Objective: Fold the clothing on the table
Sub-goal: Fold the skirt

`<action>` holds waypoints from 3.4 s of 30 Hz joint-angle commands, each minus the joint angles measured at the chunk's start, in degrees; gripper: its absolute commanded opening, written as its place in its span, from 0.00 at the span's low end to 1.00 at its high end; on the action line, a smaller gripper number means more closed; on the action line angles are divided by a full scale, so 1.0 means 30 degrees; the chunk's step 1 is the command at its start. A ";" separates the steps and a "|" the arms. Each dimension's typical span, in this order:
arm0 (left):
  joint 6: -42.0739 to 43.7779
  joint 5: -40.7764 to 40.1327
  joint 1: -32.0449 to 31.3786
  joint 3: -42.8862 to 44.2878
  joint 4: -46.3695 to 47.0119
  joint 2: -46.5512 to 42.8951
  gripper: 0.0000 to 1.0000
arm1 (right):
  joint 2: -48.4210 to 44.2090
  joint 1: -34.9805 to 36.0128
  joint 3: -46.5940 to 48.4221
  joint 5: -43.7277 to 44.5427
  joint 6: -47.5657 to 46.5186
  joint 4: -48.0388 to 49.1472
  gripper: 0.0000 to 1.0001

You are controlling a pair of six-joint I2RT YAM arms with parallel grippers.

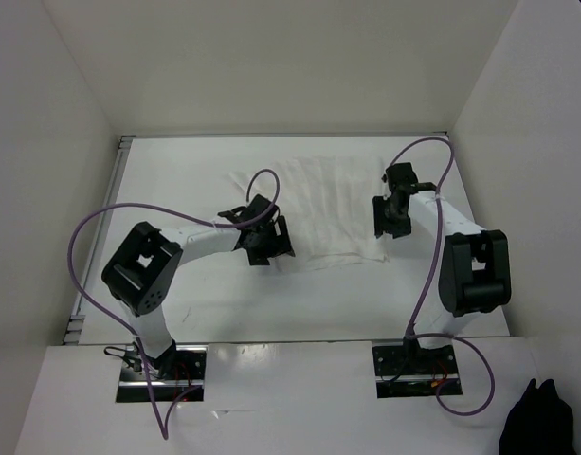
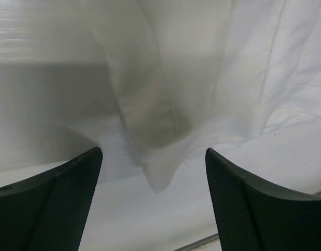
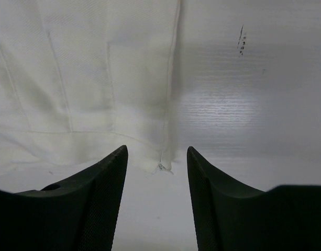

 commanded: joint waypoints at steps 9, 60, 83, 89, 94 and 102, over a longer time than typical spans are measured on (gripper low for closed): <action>-0.0491 0.1233 0.0532 0.0684 0.0426 0.1012 0.00 | 0.0430 -0.0096 0.0232 -0.0336 -0.0428 -0.0196 0.33; 0.2172 -0.3720 0.2257 -0.0346 -0.5875 -0.8122 0.00 | -0.1619 -0.0711 0.2254 -0.9088 -0.4471 -0.3477 0.00; 0.9297 -0.0556 0.6042 0.7905 0.0714 -0.9031 0.00 | -0.3814 -0.0740 0.6576 -1.5895 -0.5336 0.2742 0.00; 0.6953 0.0670 0.5663 -0.2149 -0.0687 -1.3750 0.00 | -0.4375 -0.0740 0.1473 -1.4140 -0.8247 -0.1216 0.00; 0.4675 0.1407 0.4874 -0.6139 -0.2975 -1.6561 0.00 | -0.4375 -0.0740 0.0232 -1.2791 -0.9334 -0.4208 0.00; 0.3201 0.3777 0.4167 -0.6434 -0.4588 -1.7535 0.01 | -0.4025 -0.0740 0.1844 -1.2987 -1.1965 -0.7459 0.00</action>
